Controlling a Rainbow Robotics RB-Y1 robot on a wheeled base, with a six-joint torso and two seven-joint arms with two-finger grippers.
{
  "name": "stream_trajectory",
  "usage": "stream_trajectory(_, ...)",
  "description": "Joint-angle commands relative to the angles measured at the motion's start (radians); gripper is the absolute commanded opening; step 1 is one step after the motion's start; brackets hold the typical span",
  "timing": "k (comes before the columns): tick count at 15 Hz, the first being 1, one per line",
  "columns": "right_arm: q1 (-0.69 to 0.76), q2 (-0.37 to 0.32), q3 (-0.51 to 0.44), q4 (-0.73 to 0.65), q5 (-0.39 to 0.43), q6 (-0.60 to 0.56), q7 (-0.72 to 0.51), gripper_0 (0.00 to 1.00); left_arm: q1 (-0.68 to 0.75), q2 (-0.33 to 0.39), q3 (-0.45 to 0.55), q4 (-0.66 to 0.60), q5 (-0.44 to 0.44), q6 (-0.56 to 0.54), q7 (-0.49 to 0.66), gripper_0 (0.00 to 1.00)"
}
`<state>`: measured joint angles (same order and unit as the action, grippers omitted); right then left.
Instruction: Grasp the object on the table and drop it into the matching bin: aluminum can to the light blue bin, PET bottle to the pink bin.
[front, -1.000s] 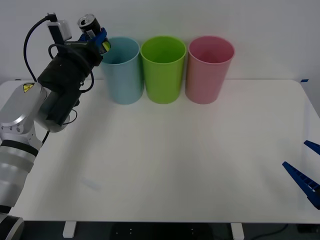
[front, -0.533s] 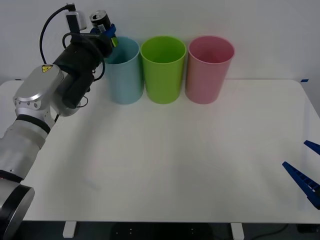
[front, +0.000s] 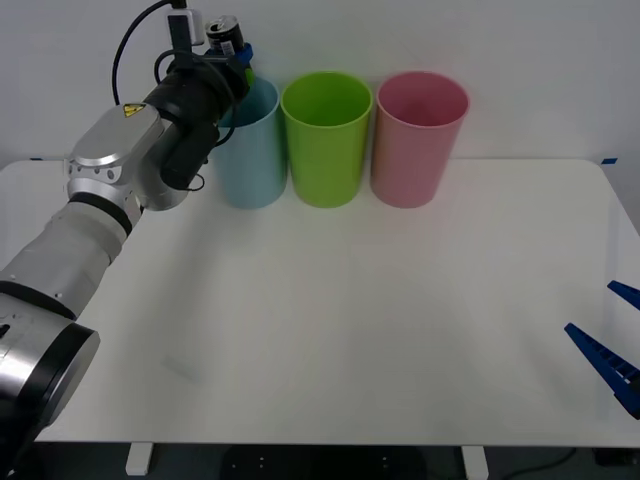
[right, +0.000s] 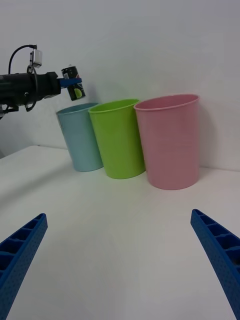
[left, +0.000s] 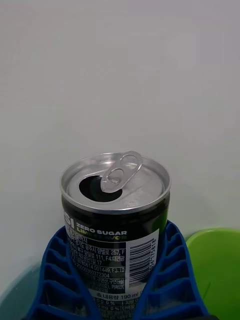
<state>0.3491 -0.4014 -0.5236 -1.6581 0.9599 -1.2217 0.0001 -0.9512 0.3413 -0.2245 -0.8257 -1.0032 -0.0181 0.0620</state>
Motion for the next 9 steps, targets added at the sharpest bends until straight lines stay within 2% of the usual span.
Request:
stream_trajectory(1, 0.0, 0.0, 0.0, 0.0, 0.0, 0.0, 0.0, 1.0, -0.004, -0.004, -0.001, 0.004, -0.002, 0.007, -0.002, 0.0)
stream_trajectory(4, 0.0, 0.0, 0.0, 0.0, 0.0, 0.0, 0.0, 1.0, -0.004, -0.004, -0.001, 0.004, 0.001, 0.007, -0.002, 0.0)
stream_trajectory(5, 0.0, 0.0, 0.0, 0.0, 0.0, 0.0, 0.0, 1.0, -0.004, -0.004, -0.001, 0.004, 0.003, 0.007, -0.002, 0.03)
stream_trajectory(6, 0.0, 0.0, 0.0, 0.0, 0.0, 0.0, 0.0, 1.0, -0.004, -0.004, -0.001, 0.004, 0.003, 0.007, -0.002, 0.13)
stream_trajectory(7, 0.0, 0.0, 0.0, 0.0, 0.0, 0.0, 0.0, 1.0, -0.004, -0.004, 0.001, 0.004, 0.005, 0.009, -0.002, 0.35)
stream_trajectory(8, 0.0, 0.0, 0.0, 0.0, 0.0, 0.0, 0.0, 1.0, -0.003, -0.002, 0.001, 0.004, 0.006, 0.007, -0.002, 0.99)
stream_trajectory(9, 0.0, 0.0, 0.0, 0.0, 0.0, 0.0, 0.0, 1.0, -0.004, -0.001, 0.001, 0.004, 0.009, 0.009, -0.005, 1.0)
